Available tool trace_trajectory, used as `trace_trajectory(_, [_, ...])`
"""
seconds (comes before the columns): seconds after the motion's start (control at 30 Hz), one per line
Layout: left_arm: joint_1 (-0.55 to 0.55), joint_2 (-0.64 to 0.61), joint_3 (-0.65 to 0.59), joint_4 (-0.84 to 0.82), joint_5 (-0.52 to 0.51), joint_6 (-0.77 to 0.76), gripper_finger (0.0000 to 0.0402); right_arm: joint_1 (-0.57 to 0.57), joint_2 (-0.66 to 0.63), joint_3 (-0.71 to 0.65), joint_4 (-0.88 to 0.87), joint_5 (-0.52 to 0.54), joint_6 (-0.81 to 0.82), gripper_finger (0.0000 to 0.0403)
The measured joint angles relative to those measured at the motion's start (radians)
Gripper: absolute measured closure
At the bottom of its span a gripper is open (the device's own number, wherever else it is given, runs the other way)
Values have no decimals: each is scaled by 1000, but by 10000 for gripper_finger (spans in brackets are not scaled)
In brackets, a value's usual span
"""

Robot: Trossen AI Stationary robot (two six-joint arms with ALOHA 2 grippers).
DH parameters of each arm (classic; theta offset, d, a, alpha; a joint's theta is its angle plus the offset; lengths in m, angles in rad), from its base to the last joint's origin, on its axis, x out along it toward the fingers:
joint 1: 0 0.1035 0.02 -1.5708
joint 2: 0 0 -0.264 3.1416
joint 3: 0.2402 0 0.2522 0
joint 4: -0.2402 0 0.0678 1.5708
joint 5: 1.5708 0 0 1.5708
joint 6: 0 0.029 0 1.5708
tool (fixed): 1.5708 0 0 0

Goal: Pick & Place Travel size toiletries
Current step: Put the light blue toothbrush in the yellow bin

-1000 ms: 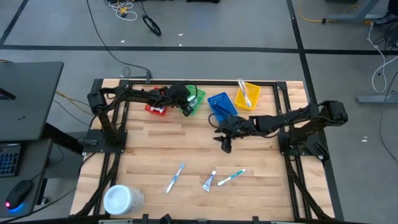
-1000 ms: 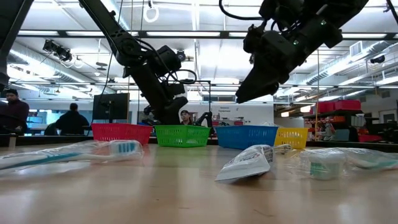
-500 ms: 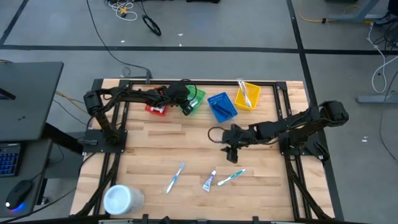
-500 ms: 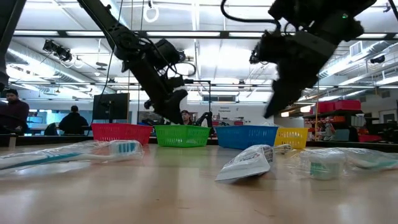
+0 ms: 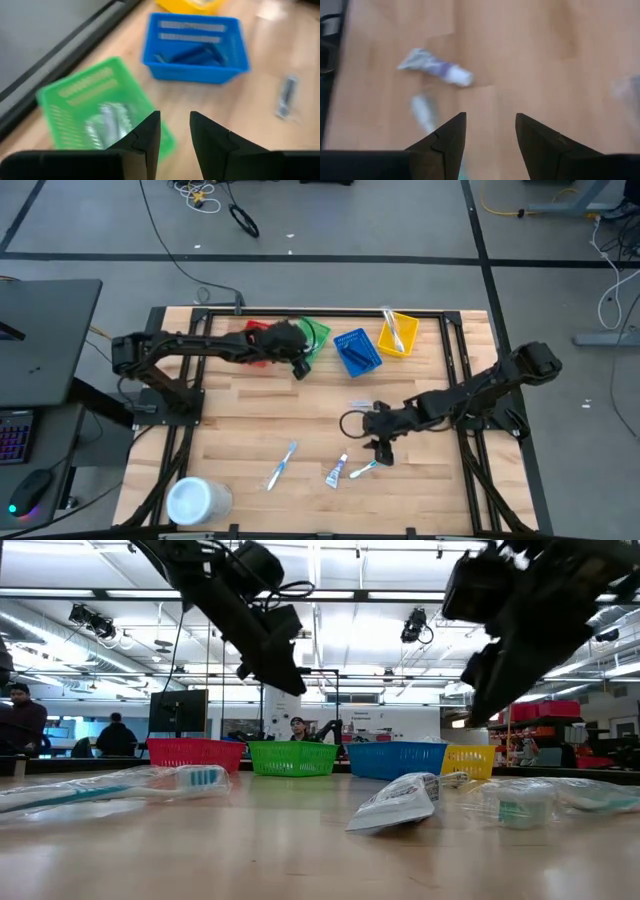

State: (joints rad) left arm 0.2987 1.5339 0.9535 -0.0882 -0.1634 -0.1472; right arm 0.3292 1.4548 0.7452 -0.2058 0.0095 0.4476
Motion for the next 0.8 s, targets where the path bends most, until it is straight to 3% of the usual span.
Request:
trace_trajectory(0.47, [-308, -3, 0, -212, -1, -283, 290, 243, 0, 0, -11, -20, 260, 222])
trace_trajectory(0.8, [-451, -3, 0, -222, -102, -337, 290, 346, 69, 0, -85, 196, 182, 237])
